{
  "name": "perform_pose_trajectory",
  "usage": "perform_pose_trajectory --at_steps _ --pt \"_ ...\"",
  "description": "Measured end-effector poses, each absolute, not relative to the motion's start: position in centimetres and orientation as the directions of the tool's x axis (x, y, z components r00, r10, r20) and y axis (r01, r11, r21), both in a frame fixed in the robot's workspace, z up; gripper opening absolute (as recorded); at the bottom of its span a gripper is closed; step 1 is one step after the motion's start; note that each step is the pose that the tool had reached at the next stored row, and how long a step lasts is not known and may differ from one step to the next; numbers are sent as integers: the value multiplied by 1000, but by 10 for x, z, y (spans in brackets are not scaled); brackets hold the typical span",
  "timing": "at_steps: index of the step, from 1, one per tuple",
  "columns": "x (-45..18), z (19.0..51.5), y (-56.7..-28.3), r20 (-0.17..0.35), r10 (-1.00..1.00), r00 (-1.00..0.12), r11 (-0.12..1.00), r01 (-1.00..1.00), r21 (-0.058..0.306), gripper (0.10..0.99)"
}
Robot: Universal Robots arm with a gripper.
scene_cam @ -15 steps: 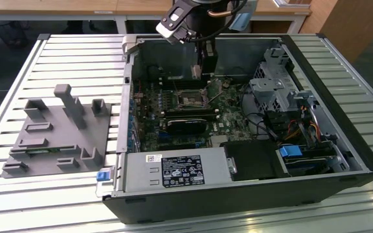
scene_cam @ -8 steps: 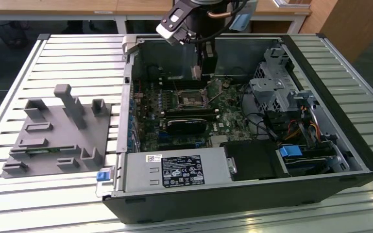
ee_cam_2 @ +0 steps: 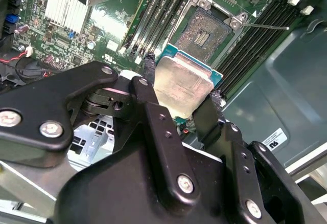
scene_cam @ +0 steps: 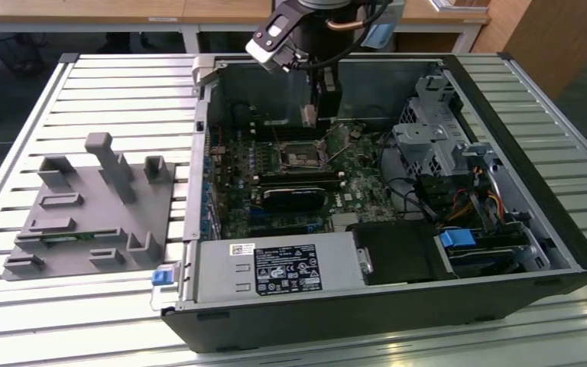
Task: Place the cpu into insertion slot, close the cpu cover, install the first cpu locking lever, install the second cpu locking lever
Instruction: 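Place the cpu into insertion slot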
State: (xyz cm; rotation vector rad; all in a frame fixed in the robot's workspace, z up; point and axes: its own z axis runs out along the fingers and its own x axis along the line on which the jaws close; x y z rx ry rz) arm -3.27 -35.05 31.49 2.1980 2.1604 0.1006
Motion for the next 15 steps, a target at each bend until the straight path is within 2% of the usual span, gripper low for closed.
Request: perform_pose_trajectory --at_steps 15 --pt "-33 311 -351 5 1000 17 -17 996 87 541"
